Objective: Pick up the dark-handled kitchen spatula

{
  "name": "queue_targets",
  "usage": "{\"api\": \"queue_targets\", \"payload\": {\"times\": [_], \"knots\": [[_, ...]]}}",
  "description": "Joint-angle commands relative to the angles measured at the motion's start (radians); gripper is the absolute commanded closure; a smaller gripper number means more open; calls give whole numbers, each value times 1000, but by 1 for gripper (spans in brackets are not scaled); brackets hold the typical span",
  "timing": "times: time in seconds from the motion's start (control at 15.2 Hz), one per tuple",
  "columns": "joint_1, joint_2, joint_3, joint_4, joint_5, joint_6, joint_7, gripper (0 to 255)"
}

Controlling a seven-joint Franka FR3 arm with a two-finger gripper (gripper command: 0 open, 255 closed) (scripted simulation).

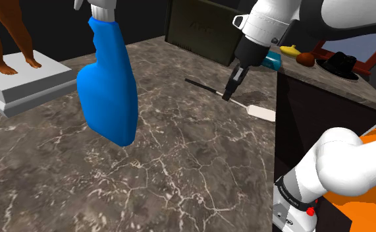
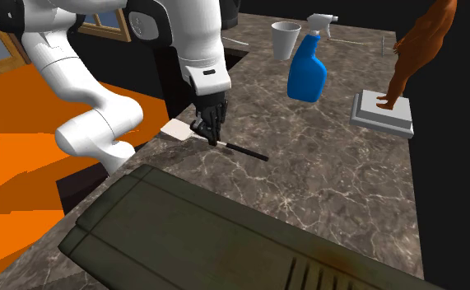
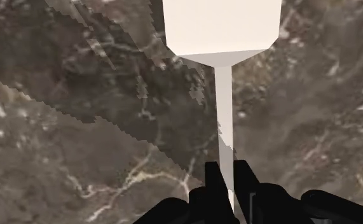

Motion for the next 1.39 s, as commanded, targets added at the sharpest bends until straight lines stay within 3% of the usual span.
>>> {"api": "queue_targets", "payload": {"times": [0.0, 0.33, 1.32], "knots": [[0, 0, 0, -1, 0, 1, 0, 255], [-1, 0, -2, 1, -1, -1, -1, 255], [-12, 35, -20, 228, -21, -193, 7, 255]]}}
